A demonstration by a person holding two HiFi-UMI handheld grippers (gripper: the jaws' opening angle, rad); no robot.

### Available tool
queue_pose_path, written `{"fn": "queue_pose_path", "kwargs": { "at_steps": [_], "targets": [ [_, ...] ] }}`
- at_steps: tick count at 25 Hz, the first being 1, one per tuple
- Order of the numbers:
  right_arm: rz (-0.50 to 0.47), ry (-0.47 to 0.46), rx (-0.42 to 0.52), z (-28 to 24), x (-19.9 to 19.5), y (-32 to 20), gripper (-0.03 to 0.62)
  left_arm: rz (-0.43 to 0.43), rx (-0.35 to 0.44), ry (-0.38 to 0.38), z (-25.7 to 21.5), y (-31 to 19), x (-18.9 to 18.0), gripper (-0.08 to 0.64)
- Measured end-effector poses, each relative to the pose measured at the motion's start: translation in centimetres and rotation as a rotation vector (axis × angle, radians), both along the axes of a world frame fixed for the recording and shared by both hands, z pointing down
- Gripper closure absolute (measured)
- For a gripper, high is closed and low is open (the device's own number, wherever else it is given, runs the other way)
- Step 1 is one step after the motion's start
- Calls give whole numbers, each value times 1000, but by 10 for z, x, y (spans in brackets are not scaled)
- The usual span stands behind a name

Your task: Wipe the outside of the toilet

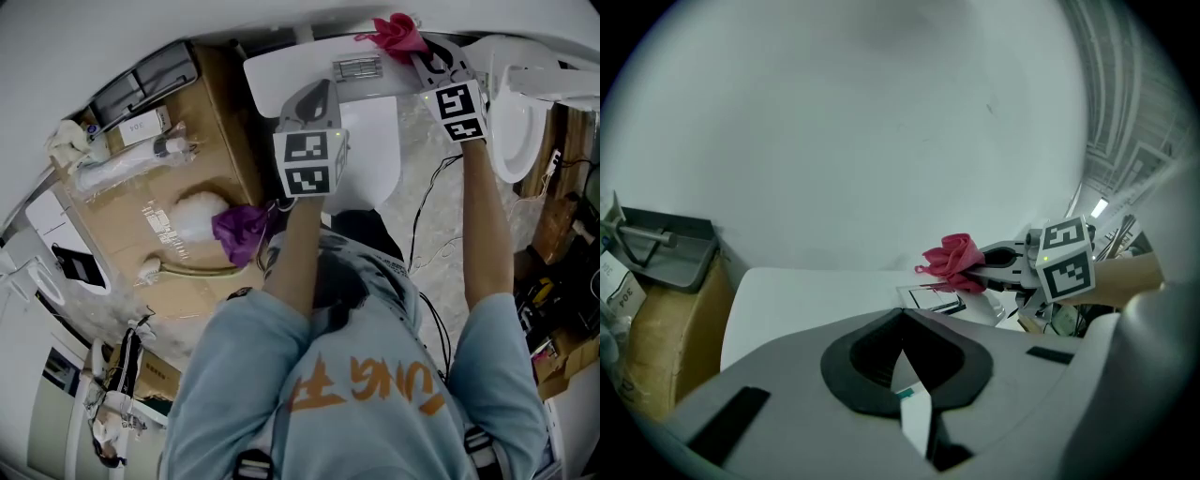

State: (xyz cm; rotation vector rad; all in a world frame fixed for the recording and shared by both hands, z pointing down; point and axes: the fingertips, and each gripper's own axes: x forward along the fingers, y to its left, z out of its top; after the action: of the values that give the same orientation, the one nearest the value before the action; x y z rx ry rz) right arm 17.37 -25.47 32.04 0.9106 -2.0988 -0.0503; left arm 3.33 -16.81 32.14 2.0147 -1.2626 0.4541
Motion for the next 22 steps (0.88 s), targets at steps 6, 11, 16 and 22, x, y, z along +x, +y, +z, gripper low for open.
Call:
{"fn": "queue_pose_path", "kwargs": {
  "at_steps": [6, 11, 16, 22],
  "targets": [
    [58, 23, 4, 0, 24, 6, 526, 0, 8, 1, -4, 2, 0, 535],
    [171, 41, -42, -1, 52, 19, 526, -28, 7, -20, -5, 9, -18, 535],
    [279, -51, -18, -26, 56, 35, 525, -84, 10, -41, -6, 19, -47, 535],
    [240, -204, 35, -64, -2, 47, 525, -150, 11, -59, -10, 35, -77, 535]
  ]
}}
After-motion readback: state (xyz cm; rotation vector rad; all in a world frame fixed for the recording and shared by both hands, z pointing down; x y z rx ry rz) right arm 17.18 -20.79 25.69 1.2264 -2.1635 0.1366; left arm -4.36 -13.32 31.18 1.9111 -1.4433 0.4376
